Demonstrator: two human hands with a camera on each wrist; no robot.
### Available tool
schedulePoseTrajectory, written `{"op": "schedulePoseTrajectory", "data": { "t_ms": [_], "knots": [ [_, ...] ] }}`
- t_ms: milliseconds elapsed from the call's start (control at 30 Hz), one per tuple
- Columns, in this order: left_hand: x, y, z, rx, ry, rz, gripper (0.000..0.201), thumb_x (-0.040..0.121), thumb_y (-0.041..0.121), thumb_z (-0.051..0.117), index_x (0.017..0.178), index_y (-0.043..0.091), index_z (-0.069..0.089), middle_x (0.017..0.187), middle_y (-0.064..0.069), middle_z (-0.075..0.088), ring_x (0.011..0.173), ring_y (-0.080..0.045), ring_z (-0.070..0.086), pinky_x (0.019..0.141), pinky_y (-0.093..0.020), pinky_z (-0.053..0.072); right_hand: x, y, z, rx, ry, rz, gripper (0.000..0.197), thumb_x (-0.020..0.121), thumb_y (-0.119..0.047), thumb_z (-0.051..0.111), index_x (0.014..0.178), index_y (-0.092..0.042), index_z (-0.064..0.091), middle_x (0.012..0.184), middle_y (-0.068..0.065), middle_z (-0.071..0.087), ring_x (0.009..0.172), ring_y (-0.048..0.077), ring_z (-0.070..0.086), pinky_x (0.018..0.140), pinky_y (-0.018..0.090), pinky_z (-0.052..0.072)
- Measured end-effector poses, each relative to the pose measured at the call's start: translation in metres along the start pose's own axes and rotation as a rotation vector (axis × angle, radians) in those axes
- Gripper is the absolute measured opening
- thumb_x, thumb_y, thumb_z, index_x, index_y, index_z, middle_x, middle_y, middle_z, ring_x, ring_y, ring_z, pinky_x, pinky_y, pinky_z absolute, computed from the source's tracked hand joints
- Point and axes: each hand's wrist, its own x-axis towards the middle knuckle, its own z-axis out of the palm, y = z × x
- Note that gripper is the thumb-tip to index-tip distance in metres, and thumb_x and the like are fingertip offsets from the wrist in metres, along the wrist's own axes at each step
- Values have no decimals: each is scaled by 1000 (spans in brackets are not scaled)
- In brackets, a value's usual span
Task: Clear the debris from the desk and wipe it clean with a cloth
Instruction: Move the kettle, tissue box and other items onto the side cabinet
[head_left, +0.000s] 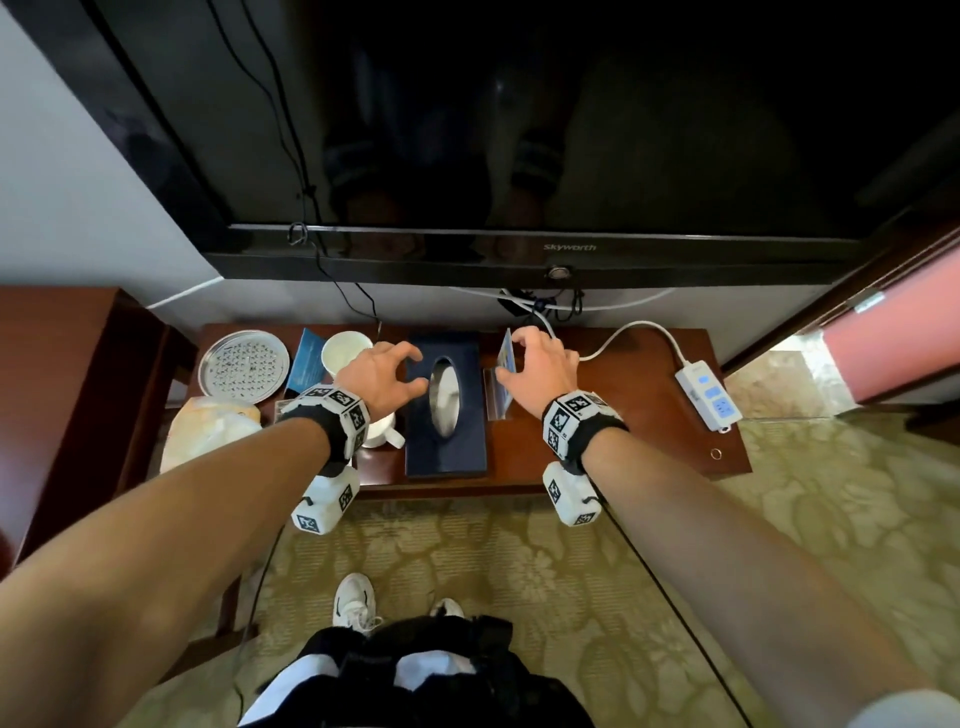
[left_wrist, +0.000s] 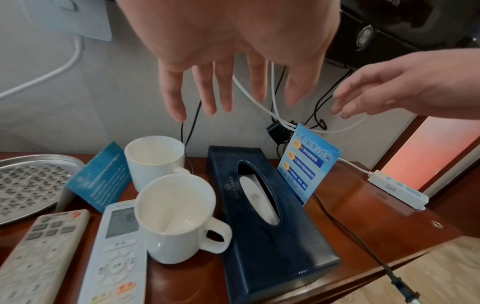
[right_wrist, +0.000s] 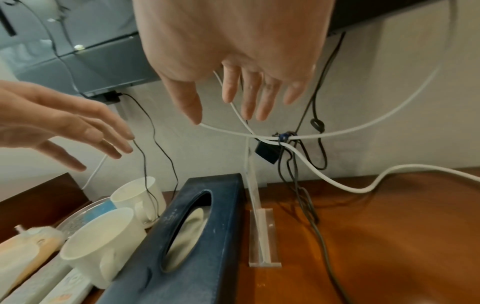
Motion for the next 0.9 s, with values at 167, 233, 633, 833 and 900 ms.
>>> {"op": "schedulePoseTrajectory", "data": {
  "t_ms": [167, 233, 633, 833, 900],
  "knots": [
    [-33, -16, -9, -21, 62, -55, 43, 91, 45, 57, 130, 28, 51, 138, -6, 48, 126, -26, 46, 102, -41, 41, -6, -34, -2, -52, -39, -126, 48, 87, -38, 62, 131, -26, 46, 131, 0, 54, 124, 24, 46, 106, 42, 26],
    [-50, -26, -16, -39, 92, -87, 42, 90, 45, 58, 128, 29, 51, 138, -5, 48, 124, -26, 48, 101, -41, 42, -11, -55, 2, -54, -80, -171, 46, 87, -35, 61, 130, -25, 47, 131, 1, 54, 124, 25, 46, 107, 43, 29],
    [-195, -125, -80, -77, 365, -375, 39, 87, 44, 59, 123, 29, 54, 134, -2, 51, 125, -24, 45, 99, -38, 41, -65, -227, 44, -21, -259, -456, 37, 86, -37, 60, 121, -28, 50, 120, 1, 57, 107, 27, 58, 90, 38, 47],
    [-311, -205, -111, -91, 502, -512, 35, 90, 47, 54, 121, 31, 53, 130, -1, 52, 120, -22, 47, 97, -40, 44, -132, -345, 81, -70, -270, -630, 35, 84, -34, 59, 117, -26, 53, 119, 1, 59, 110, 27, 57, 90, 34, 42],
    [-356, -233, -115, -115, 527, -552, 34, 90, 42, 56, 121, 27, 55, 128, -4, 53, 119, -24, 47, 98, -39, 43, -163, -381, 98, -65, -293, -679, 36, 83, -35, 58, 118, -27, 52, 118, 0, 58, 108, 26, 58, 91, 35, 46]
  ]
}}
